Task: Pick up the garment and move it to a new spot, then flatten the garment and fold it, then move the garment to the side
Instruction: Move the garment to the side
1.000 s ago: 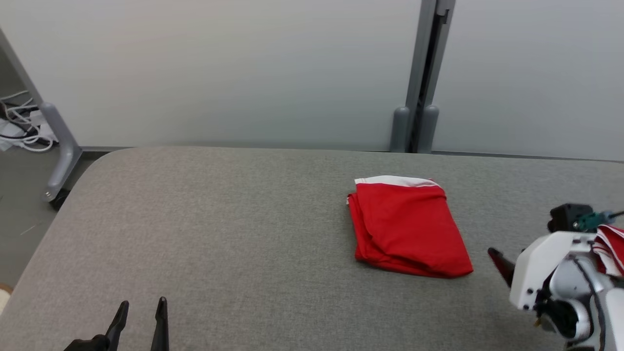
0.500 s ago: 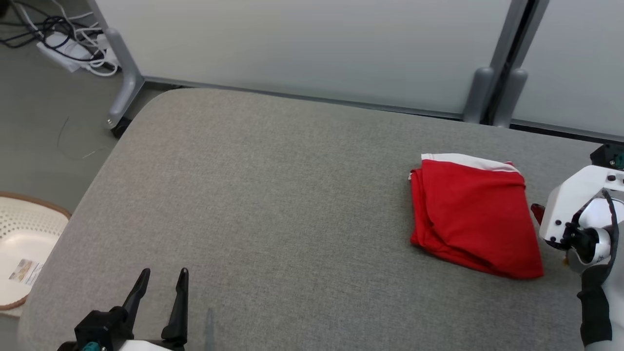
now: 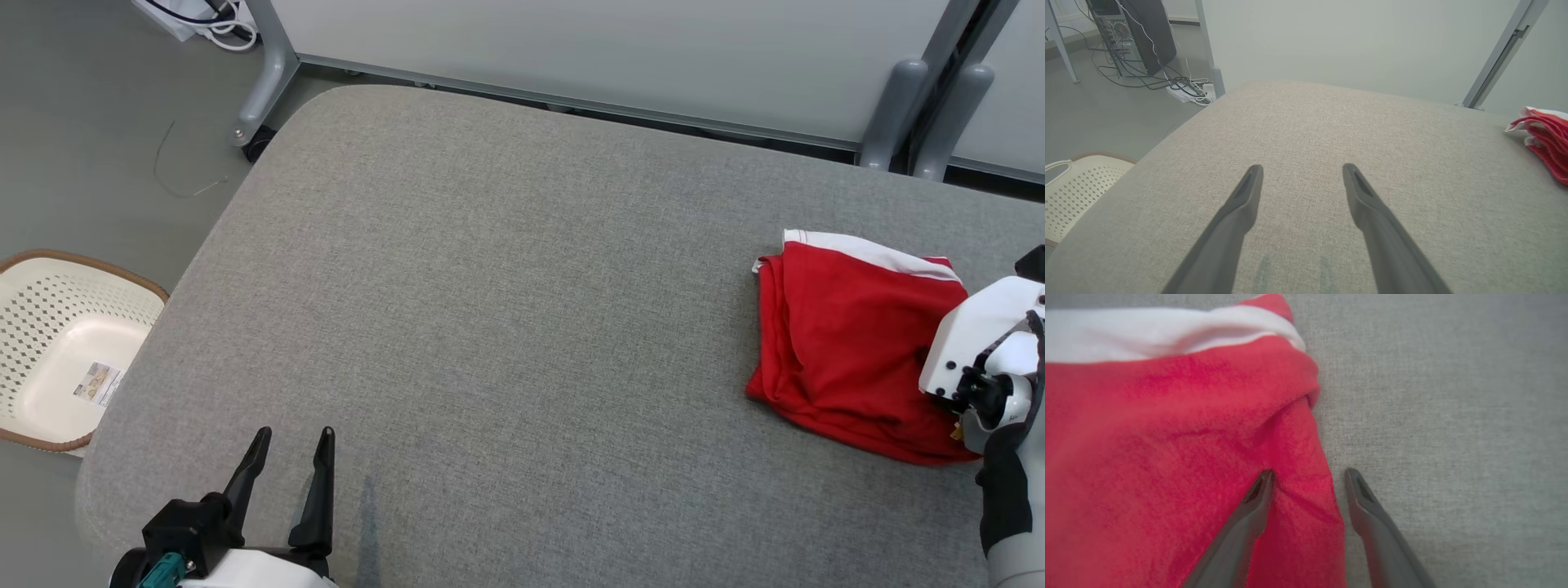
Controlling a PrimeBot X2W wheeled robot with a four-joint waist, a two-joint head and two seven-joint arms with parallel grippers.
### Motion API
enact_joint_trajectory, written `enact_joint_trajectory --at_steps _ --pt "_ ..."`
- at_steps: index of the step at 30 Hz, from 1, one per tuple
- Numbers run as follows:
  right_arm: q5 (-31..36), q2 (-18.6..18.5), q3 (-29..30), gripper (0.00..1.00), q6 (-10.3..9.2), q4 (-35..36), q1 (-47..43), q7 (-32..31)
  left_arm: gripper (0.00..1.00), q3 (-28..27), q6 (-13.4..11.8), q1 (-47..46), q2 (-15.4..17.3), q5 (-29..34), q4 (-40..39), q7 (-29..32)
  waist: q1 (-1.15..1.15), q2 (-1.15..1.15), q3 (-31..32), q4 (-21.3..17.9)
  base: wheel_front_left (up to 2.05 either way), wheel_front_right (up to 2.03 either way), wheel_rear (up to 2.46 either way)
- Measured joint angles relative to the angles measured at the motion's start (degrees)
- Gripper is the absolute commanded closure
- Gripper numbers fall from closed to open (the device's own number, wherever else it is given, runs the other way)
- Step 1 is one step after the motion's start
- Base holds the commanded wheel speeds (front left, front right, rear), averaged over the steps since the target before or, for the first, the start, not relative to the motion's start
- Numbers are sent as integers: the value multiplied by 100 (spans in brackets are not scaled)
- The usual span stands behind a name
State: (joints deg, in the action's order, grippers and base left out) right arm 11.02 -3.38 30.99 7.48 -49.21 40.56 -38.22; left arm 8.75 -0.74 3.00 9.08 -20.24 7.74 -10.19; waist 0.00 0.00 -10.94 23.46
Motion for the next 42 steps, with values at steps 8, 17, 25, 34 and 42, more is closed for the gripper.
enact_joint_trajectory --at_steps 8,17,25,34,42 --pt "2 55 -299 100 3 -325 114 307 0 -9 -15 -32 51 -42 10 -8 0 0 134 -242 0 0 0" --pt "-5 -135 -2442 100 2 -242 -80 759 0 -188 -120 213 208 -132 -125 18 0 0 587 -908 0 0 0" --pt "-779 -935 -4295 100 2 350 -347 642 0 -249 -183 502 232 -260 -345 54 0 0 979 -1769 0 0 0" --pt "-1211 -1956 -4851 100 2 1111 -390 511 0 -200 -132 471 301 -290 -428 109 0 0 1040 -2437 0 0 0" --pt "-1168 -2162 -4345 100 2 1023 -282 461 0 -126 -82 300 413 -279 -445 191 0 0 660 -2475 0 0 0"
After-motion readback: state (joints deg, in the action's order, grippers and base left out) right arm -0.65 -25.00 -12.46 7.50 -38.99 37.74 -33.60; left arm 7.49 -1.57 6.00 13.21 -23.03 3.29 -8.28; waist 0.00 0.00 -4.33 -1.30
